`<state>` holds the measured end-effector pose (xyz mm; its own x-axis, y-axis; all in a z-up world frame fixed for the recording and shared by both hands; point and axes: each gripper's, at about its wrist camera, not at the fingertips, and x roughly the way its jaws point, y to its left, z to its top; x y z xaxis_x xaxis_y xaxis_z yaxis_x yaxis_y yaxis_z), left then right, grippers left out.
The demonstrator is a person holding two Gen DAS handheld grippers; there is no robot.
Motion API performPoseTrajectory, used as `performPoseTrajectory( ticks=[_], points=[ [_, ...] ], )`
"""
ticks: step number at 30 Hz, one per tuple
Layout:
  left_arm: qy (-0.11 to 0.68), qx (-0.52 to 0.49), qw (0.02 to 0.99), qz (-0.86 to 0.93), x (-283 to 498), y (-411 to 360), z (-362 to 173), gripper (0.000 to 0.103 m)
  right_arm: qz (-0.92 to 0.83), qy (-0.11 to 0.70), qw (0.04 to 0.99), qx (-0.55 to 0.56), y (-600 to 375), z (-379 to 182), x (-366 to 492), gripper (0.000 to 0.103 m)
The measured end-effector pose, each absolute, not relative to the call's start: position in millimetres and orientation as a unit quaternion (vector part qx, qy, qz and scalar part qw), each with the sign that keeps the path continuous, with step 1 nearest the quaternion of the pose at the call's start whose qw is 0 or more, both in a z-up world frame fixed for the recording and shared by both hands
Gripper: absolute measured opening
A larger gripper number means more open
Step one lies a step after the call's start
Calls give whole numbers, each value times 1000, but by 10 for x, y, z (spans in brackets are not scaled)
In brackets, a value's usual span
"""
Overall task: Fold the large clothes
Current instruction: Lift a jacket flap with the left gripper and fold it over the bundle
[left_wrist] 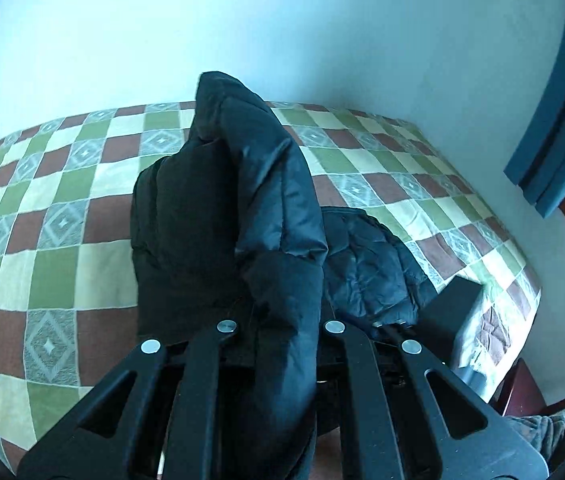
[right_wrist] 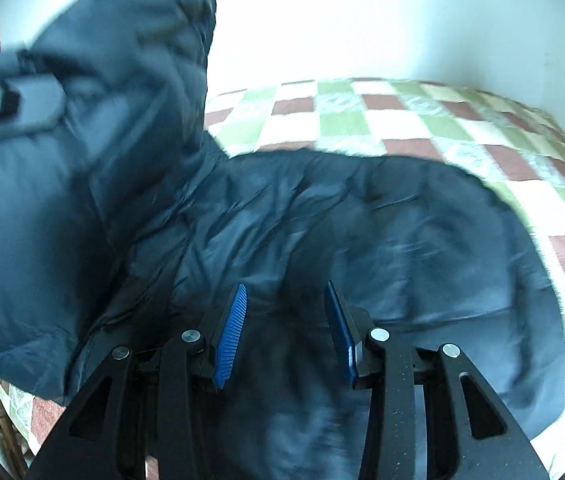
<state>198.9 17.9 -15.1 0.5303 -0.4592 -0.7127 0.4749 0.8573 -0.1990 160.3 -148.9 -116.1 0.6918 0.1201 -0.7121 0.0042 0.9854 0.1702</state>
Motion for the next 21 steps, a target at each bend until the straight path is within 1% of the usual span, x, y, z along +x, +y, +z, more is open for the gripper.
performPoseTrajectory(
  ticks=[7,10,16,21],
  points=[
    [419,25,856,-301,1959,-460,-308,7,-11,385,916,115,-2190,-1086,1364,41],
    [423,64,853,-298,1937,-827,-482,7,-29,387,913,129,-2491,-1102,1281,41],
    [459,64,837,-292,1982,-1172,-877,6,-47,392,907,147,-2861,-1162,1115,41],
    [465,80,834,-285,1951,-1387,-1021,6,-52,400,900,167,-3094,-1262,1034,41]
  ],
)
